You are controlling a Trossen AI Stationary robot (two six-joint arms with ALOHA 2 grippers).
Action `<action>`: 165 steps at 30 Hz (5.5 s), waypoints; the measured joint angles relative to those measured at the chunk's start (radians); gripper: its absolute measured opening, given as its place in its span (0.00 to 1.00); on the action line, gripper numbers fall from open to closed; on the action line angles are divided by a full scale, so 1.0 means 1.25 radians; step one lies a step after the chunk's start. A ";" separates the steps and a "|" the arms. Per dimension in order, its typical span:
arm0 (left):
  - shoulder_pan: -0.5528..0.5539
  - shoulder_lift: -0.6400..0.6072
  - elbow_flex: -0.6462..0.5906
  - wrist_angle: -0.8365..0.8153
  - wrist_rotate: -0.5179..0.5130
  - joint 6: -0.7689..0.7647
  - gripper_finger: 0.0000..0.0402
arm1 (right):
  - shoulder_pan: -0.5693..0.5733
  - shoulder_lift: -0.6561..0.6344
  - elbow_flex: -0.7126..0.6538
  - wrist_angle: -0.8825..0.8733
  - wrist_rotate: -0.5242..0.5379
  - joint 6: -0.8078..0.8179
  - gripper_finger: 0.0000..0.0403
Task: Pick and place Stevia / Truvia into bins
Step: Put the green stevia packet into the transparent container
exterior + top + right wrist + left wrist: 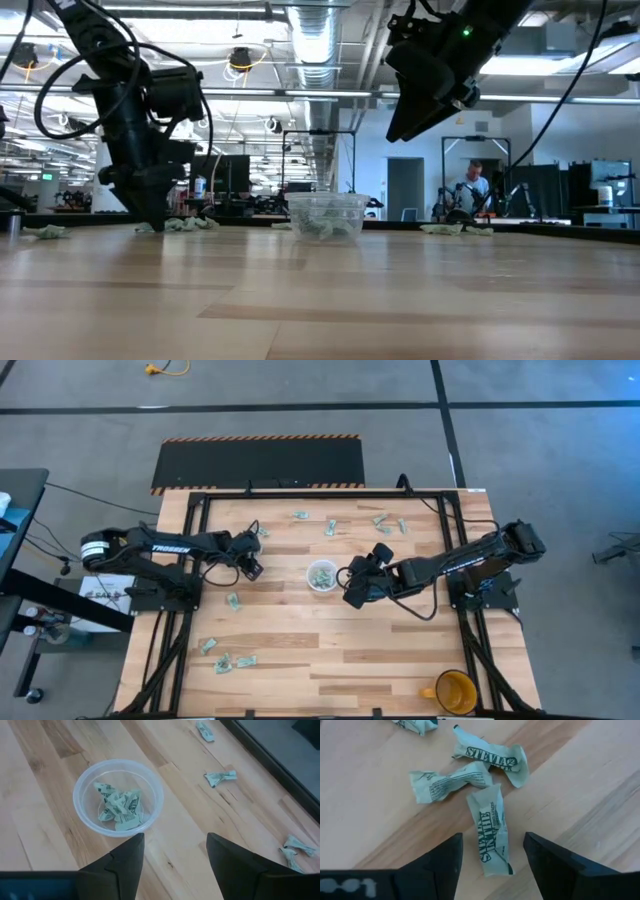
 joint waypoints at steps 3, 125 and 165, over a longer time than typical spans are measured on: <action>-0.001 0.005 0.001 0.002 0.001 0.000 0.50 | 0.000 0.000 0.000 0.000 0.001 0.000 0.52; 0.171 0.086 0.242 -0.165 0.075 -0.076 0.36 | 0.009 0.000 -0.002 -0.138 0.076 0.035 0.33; 0.126 0.087 0.203 -0.134 0.047 -0.557 0.48 | -0.028 0.000 -0.003 -0.236 0.058 0.020 0.33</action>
